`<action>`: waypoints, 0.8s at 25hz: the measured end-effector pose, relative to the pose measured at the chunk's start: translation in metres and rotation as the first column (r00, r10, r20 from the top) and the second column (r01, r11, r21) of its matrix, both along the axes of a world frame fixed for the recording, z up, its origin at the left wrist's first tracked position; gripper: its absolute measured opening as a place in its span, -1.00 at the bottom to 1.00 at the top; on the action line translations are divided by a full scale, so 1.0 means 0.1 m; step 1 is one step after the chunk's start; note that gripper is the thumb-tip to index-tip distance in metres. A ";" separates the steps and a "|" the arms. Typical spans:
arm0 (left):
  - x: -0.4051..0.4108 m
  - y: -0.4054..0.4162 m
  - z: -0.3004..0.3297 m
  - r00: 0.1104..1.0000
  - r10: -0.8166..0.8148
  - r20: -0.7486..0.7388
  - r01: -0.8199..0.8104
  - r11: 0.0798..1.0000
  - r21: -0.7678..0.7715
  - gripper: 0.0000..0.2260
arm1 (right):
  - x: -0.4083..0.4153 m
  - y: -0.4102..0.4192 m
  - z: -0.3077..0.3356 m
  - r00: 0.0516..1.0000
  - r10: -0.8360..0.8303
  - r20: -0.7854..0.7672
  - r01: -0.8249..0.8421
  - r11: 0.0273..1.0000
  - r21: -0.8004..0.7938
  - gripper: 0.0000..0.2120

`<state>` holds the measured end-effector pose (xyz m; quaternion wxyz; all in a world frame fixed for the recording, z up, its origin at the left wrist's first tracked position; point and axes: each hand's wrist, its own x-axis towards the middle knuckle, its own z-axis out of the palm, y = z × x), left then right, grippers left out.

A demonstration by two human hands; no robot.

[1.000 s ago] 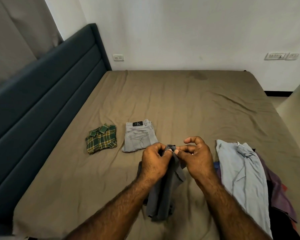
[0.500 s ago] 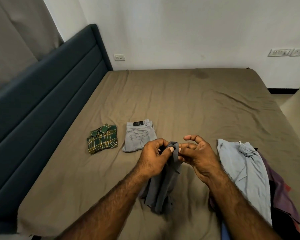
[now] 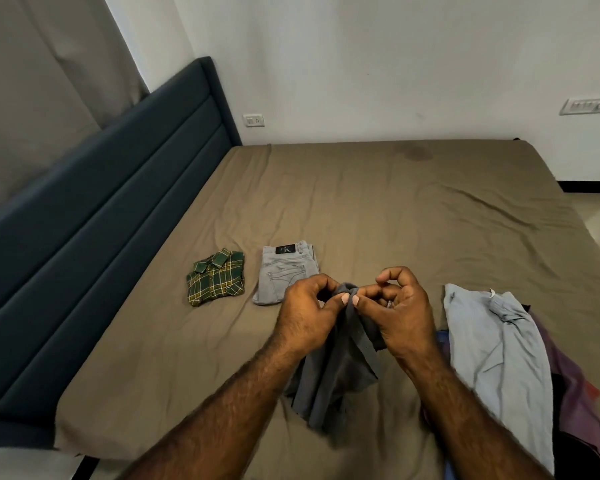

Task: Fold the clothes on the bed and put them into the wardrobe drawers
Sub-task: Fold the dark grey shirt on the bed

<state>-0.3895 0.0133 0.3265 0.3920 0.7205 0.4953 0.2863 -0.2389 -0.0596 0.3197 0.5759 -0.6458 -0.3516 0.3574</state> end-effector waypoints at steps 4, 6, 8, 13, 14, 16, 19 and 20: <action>0.05 -0.07 -0.01 0.989 0.145 -0.027 -0.136 0.965 0.225 -0.84 | 0.05 -0.02 -0.02 0.998 -0.025 -0.053 0.027 0.999 0.037 -0.58; 0.11 -0.11 0.02 0.994 0.104 -0.039 -0.098 0.985 0.139 -0.89 | 0.03 -0.02 -0.05 0.996 -0.044 -0.076 0.047 0.998 0.049 -0.58; 0.14 -0.09 0.04 0.996 0.080 -0.029 -0.079 0.997 0.019 -0.91 | 0.02 -0.02 -0.05 0.996 -0.047 -0.083 0.052 0.997 0.060 -0.58; 0.16 -0.06 0.06 0.999 -0.002 0.046 0.007 0.995 -0.098 -0.93 | 0.04 -0.03 -0.08 0.997 -0.076 0.030 0.073 0.994 0.087 -0.58; 0.16 -0.05 0.07 0.998 -0.019 0.064 0.027 0.992 -0.124 -0.93 | 0.04 -0.03 -0.08 0.995 -0.078 0.069 0.071 0.993 0.091 -0.58; 0.18 -0.06 0.08 0.994 -0.014 0.106 0.034 0.980 -0.195 -0.94 | 0.05 -0.06 -0.10 0.986 -0.060 0.157 0.045 0.994 0.098 -0.56; 0.22 -0.05 0.04 0.989 0.055 0.141 -0.023 0.976 -0.215 -0.88 | 0.10 -0.08 -0.13 0.994 0.002 0.114 -0.018 0.990 0.137 -0.54; 0.24 -0.05 0.02 0.989 0.057 0.140 -0.030 0.981 -0.190 -0.84 | 0.13 -0.07 -0.15 0.998 0.022 0.061 -0.031 0.989 0.145 -0.57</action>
